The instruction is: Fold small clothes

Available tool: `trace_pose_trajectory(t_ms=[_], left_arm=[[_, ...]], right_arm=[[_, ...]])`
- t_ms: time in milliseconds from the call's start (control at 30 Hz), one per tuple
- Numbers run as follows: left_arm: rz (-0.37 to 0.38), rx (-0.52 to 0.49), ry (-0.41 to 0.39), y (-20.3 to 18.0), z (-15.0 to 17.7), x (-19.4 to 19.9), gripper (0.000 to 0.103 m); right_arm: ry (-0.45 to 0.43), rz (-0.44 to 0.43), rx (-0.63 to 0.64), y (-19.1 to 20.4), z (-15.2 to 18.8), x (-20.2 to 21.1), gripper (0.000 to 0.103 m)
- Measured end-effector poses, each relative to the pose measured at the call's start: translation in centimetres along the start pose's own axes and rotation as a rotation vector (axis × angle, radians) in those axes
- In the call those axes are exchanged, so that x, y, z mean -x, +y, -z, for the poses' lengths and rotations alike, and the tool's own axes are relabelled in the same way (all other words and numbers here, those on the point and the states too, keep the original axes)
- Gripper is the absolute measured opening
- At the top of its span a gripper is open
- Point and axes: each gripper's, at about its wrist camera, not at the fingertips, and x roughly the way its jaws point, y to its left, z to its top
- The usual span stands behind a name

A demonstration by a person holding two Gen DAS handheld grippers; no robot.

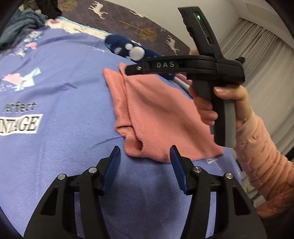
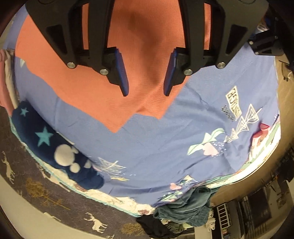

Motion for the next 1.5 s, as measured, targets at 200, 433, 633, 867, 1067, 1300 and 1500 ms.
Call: trace_pose_trajectory(t_ms=[200, 433, 633, 867, 1067, 1300, 1500], left_arm=[[0.114, 0.069, 0.038, 2.3, -1.9, -1.6, 0.032], [0.016, -0.078, 0.010, 0.6, 1.0, 2.3, 0.009], [-0.138, -0.005, -0.040, 3.2, 2.2, 4.1, 0.009], [-0.158, 0.055, -0.093, 4.2, 2.0, 5.1, 0.025], [-0.165, 0.050, -0.096, 4.0, 1.7, 4.6, 0.033], [-0.134, 0.068, -0.081, 4.2, 1.7, 4.4, 0.035], [-0.058, 0.010, -0.043, 2.3, 1.2, 2.8, 0.038]], right_arm=[[0.003, -0.010, 0.044, 0.6, 0.6, 0.0, 0.048], [-0.004, -0.054, 0.071, -0.1, 2.4, 2.5, 0.050], [-0.016, -0.101, 0.393, 6.6, 7.0, 5.5, 0.034], [-0.124, 0.206, 0.702, 13.8, 13.6, 5.1, 0.041], [-0.295, 0.518, 0.957, 16.6, 17.8, 2.3, 0.006], [-0.195, 0.191, 0.618, 13.9, 14.9, 5.1, 0.006], [-0.177, -0.052, 0.379, 9.6, 10.8, 8.2, 0.040]])
